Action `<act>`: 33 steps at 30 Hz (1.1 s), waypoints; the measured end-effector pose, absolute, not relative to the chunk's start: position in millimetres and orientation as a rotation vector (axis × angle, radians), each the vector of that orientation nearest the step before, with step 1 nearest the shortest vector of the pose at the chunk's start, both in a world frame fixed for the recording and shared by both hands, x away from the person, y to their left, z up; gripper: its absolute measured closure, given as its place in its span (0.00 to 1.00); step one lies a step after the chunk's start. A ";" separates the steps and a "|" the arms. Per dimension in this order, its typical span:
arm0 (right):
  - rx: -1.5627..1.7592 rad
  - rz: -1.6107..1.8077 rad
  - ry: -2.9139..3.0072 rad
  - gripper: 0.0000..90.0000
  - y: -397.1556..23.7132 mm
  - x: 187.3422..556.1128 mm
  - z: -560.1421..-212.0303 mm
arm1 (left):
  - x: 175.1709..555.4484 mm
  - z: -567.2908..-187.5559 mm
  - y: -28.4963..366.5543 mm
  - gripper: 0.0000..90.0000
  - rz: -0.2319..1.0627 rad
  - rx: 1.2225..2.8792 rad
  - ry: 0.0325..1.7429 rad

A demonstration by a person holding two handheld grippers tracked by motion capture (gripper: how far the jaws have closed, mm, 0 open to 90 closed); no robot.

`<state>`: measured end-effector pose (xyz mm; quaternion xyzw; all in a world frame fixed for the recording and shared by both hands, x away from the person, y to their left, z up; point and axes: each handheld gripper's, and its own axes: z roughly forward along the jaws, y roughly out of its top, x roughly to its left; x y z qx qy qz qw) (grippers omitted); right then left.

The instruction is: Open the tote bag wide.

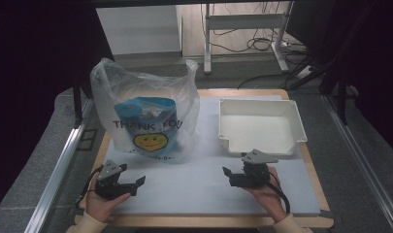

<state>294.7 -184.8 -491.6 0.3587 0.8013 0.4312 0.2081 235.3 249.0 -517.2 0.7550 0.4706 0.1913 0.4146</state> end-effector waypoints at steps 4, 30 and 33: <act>0.978 1.195 2.247 0.17 -186.9 291.6 -494.9 | 236.7 -517.3 249.3 0.17 0.515 1.899 1.198; 1.051 1.224 2.241 0.22 -200.3 286.8 -508.2 | 222.5 -505.9 247.4 0.22 0.560 1.905 1.159; 1.043 1.223 2.231 0.23 -201.1 286.3 -508.2 | 225.1 -504.8 247.9 0.22 0.543 1.897 1.168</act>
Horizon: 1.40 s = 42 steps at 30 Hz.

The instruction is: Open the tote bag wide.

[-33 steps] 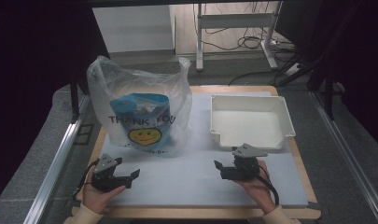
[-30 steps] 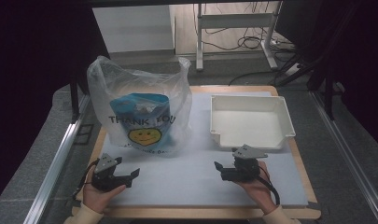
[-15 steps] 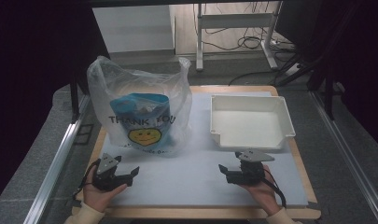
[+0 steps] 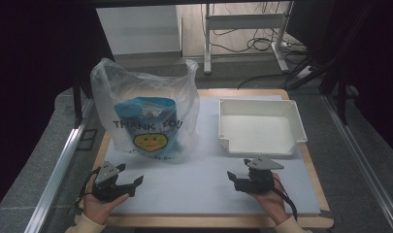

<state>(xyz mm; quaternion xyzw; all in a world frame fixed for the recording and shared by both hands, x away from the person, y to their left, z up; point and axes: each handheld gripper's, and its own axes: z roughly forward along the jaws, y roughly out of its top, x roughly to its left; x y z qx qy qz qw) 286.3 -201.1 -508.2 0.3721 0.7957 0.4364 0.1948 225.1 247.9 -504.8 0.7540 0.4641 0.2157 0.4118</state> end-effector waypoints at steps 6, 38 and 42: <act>1.056 1.243 2.207 0.24 -206.7 287.9 -506.4 | 224.1 -497.5 249.3 0.23 0.548 1.883 1.168; 1.042 1.241 2.194 0.25 -210.1 284.3 -505.5 | 231.7 -470.0 257.6 0.26 0.528 1.845 1.159; 1.044 1.237 2.196 0.25 -209.3 283.8 -505.9 | 234.0 -461.6 260.0 0.26 0.540 1.834 1.158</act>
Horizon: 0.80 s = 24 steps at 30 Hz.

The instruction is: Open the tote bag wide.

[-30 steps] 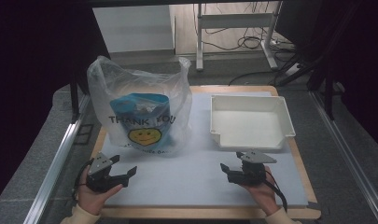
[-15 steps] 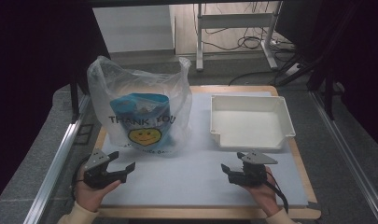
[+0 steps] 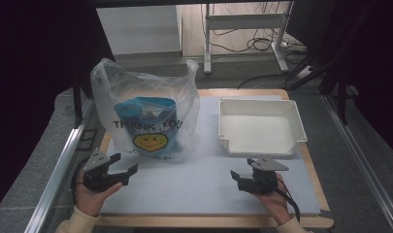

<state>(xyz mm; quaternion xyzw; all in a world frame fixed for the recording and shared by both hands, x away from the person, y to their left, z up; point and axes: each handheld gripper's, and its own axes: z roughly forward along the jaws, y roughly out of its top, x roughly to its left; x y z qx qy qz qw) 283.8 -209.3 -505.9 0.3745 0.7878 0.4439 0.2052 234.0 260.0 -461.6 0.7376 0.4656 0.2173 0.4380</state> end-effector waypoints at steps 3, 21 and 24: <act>1.041 1.233 2.196 0.25 -209.0 283.7 -506.1 | 236.2 -457.3 261.3 0.26 0.549 1.828 1.157; 1.058 1.234 2.203 0.25 -210.0 284.9 -507.0 | 246.7 -436.3 276.6 0.26 0.581 1.789 1.197; 1.060 1.231 2.202 0.25 -210.4 284.9 -506.8 | 248.6 -432.4 279.5 0.26 0.588 1.784 1.200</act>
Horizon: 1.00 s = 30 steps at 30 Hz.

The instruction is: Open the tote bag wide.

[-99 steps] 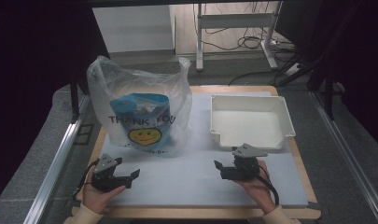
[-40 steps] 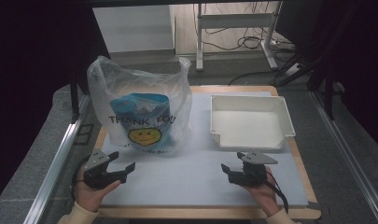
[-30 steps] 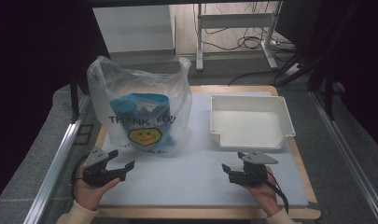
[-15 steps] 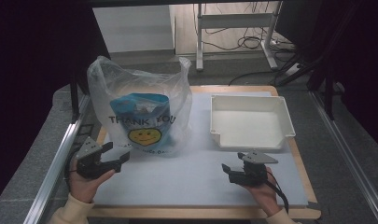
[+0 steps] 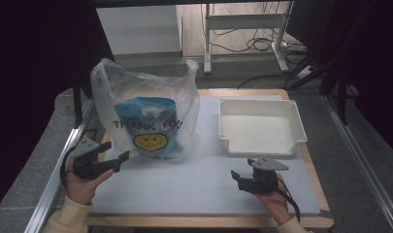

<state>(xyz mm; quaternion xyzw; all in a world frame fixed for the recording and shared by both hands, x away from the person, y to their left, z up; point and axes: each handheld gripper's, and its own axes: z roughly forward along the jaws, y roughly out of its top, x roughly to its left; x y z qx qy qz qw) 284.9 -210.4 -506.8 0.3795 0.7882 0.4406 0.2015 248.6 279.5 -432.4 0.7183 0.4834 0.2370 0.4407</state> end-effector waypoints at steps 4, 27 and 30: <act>1.063 1.224 2.204 0.25 -210.3 285.2 -507.4 | 249.9 -427.7 283.7 0.26 0.596 1.776 1.205; 1.047 1.210 2.215 0.25 -208.0 284.6 -509.1 | 284.5 -392.4 303.7 0.31 0.680 1.710 1.222; 1.045 1.208 2.217 0.25 -207.9 284.7 -509.3 | 289.3 -390.5 305.9 0.33 0.687 1.709 1.230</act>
